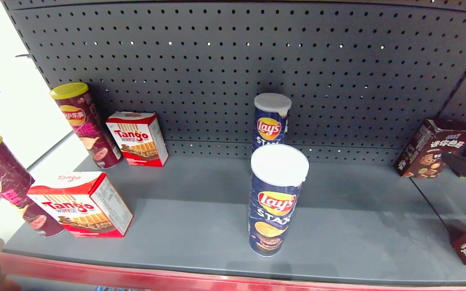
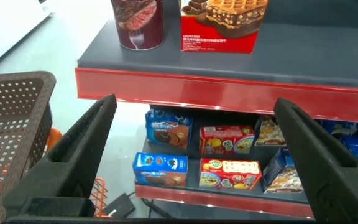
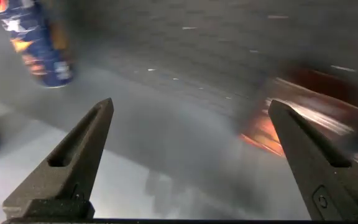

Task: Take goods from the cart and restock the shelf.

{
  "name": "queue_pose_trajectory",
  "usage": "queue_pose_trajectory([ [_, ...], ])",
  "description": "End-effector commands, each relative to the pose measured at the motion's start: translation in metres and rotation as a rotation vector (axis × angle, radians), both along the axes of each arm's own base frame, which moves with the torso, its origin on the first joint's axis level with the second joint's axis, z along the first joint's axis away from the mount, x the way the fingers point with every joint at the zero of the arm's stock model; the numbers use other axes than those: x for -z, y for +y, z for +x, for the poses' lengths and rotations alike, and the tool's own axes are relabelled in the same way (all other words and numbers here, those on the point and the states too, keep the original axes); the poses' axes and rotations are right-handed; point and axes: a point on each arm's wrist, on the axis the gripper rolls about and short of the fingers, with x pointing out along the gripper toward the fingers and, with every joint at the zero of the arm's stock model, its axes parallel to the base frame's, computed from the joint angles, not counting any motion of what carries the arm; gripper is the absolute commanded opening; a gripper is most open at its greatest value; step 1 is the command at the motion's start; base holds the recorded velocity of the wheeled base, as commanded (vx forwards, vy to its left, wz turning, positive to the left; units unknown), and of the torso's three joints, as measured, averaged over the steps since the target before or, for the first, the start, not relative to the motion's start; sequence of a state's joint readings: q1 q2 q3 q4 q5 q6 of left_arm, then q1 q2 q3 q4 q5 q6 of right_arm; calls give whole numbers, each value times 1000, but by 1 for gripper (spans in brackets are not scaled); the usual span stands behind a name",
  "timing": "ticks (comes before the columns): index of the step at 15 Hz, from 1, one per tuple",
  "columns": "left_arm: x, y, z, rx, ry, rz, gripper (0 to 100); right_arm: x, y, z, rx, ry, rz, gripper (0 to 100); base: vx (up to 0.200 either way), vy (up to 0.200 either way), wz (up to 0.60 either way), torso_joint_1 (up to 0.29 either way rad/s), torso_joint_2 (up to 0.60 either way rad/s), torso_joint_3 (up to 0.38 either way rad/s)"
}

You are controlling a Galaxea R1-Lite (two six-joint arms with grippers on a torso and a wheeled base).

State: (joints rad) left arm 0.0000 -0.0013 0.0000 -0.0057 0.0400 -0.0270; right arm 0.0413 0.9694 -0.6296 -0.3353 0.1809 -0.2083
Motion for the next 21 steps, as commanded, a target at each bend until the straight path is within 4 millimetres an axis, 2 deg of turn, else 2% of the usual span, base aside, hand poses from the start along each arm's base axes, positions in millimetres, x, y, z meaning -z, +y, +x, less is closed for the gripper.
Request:
queue_pose_trajectory([
  [1, 0, 0, 0, 0, 1, 1, 100, 40, -9, -94, 182, -170, -5, 100, 0, 0, 0, 0, 0, 0],
  [2, 0, 0, 0, 0, -1, 1, 100, 64, -7, -117, 215, -186, 3, 100, 0, 0, 0, 0, 0, 0],
  [3, 0, 0, 0, 0, -1, 1, 100, 77, -5, -130, 238, -190, 12, 100, 0, 0, 0, 0, 0, 0],
  [4, 0, 0, 0, 0, -1, 1, 100, 99, -4, -147, 296, -180, 42, 100, 0, 0, 0, 0, 0, 0],
  [5, 0, 0, 0, -1, -1, 1, 100, 121, -3, -156, 336, -141, 97, 100, 0, 0, 0, 0, 0, 0],
  [6, 0, 0, 0, -1, -1, 1, 100, 123, -3, -155, 339, -135, 105, 100, 0, 0, 0, 0, 0, 0],
  [7, 0, 0, 0, -1, -1, 1, 100, 141, -6, -145, 385, -132, 210, 100, 0, 0, 0, 0, 0, 0],
  [8, 0, 0, 0, 0, -1, 2, 100, 164, -7, -137, 392, -81, 214, 100, 0, 0, 0, 0, 0, 0],
  [10, 0, 0, 0, -1, 1, 1, 100, 181, -7, -137, 415, 84, 209, 100, 0, 0, 0, 0, 0, 0],
  [17, 0, 0, 0, -5, -1, 2, 100, 183, -7, -137, 401, 99, 201, 100, 0, 0, 0, 0, 0, 0],
  [19, 0, 0, 0, -5, -1, 2, 100, 182, -8, -137, 345, 106, 197, 100, 0, 0, 0, 0, 0, 0],
  [20, 0, 0, 0, -4, -1, 1, 100, 184, -10, -141, 240, 73, 196, 100, 0, 0, 0, 0, 0, 0],
  [21, 0, 0, 0, -3, -1, -1, 100, 185, -10, -145, 233, 19, 202, 100, 0, 0, 0, 0, 0, 0],
])
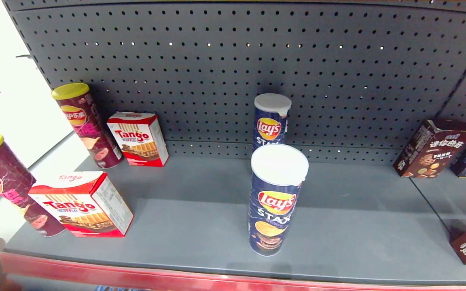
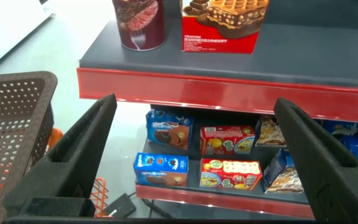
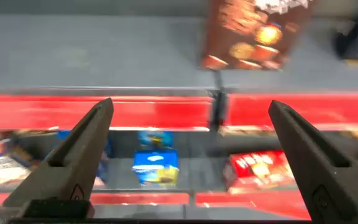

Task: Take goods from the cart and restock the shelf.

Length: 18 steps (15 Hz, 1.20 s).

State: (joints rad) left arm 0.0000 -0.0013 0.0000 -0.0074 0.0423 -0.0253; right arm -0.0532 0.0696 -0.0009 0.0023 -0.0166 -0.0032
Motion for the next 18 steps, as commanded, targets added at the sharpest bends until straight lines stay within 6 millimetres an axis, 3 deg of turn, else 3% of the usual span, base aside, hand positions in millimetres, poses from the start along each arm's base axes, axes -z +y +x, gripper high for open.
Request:
queue_pose_trajectory([
  [1, 0, 0, 0, 1, 1, 1, 100, 1, -1, -4, -51, -60, -2, 100, 0, 0, 0, 0, 0, 0],
  [18, 0, 0, 0, -4, 1, 1, 100, 1, -1, -4, -70, -59, -1, 100, -12, 0, -71, 0, 1, 1],
])
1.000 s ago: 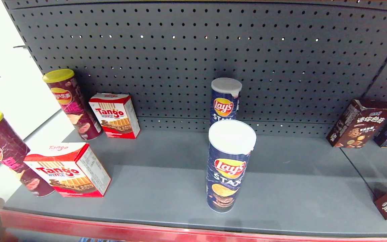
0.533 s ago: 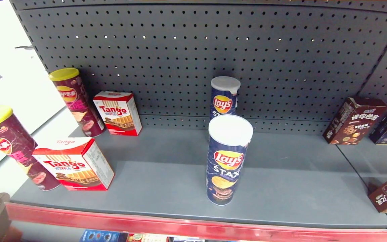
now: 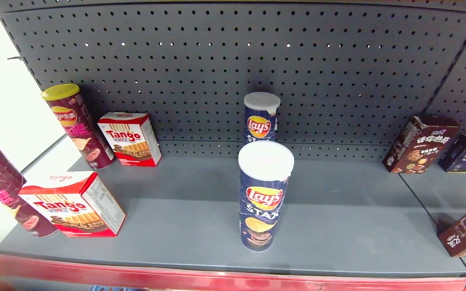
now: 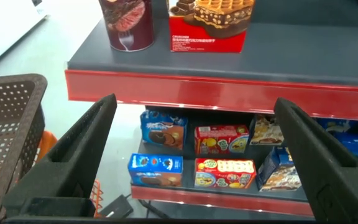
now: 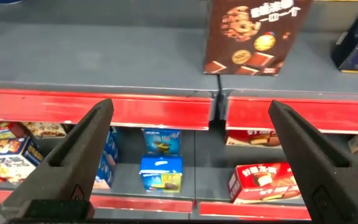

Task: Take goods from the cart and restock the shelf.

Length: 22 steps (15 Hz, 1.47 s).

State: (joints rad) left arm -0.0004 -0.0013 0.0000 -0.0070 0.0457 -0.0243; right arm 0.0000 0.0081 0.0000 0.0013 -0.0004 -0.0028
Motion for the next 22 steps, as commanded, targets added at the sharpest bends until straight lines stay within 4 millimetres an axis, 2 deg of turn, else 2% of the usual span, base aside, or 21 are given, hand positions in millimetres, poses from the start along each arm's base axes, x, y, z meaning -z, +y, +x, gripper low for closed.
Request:
queue_pose_trajectory([
  [1, 0, 0, 0, -1, 1, -2, 100, 0, 0, 0, 0, 3, 0, 100, 0, 200, 0, 2, 2, 2],
  [2, 0, 0, 0, -1, 1, -2, 100, 0, 0, 0, 0, 3, 0, 100, 0, 200, 0, 12, 2, -7],
  [18, 0, 0, 0, -2, 1, -2, 100, 0, 0, 0, 0, 3, 0, 100, 0, 0, -37, 0, 0, 0],
  [20, 0, 0, 0, -2, 1, -2, 100, 0, 0, 0, 0, 3, 0, 100, 0, 200, 0, 2, 2, 7],
  [22, 0, 0, 0, -2, 1, -2, 100, 0, 0, 0, 0, 3, 0, 100, 0, 0, 0, 0, 0, 0],
])
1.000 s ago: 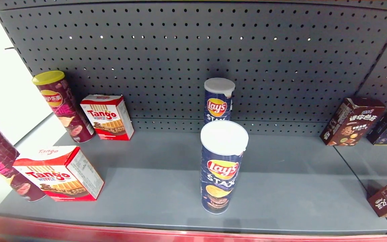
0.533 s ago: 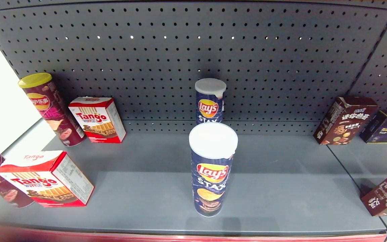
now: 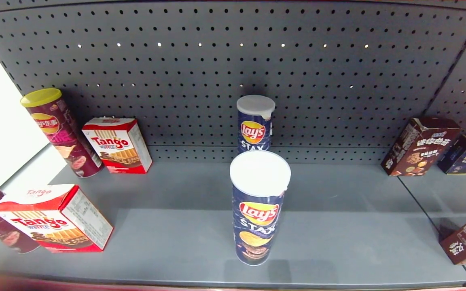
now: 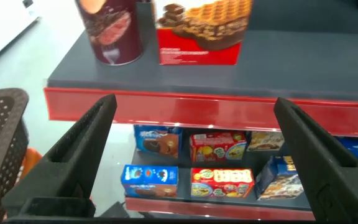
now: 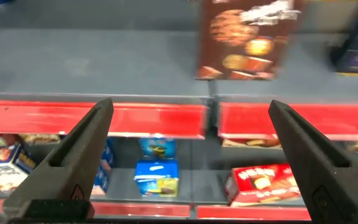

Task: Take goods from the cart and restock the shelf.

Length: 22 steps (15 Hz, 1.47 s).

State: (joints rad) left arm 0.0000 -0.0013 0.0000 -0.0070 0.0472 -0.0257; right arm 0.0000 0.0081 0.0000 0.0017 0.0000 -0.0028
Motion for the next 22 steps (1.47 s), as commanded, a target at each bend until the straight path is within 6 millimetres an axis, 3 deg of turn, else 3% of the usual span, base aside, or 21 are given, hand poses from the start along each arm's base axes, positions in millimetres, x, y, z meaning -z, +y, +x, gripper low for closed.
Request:
queue_pose_trajectory([
  [1, 0, 0, 0, 0, 1, 0, 100, 0, 0, 0, 0, 2, 0, 100, 0, 0, 0, 0, 0, 0],
  [5, 0, 0, 0, 0, 1, 0, 100, 0, 0, 0, 0, 2, 0, 100, 0, 0, 0, 0, 0, 0],
  [7, 0, 0, 0, 1, 2, 1, 100, 0, 0, 0, 0, 1, 0, 100, 0, 200, 0, -2, 5, 2],
  [22, 0, 0, 0, 0, 1, 1, 100, 0, 0, 0, -2, 2, 0, 100, -13, 0, 0, 0, 0, 0],
])
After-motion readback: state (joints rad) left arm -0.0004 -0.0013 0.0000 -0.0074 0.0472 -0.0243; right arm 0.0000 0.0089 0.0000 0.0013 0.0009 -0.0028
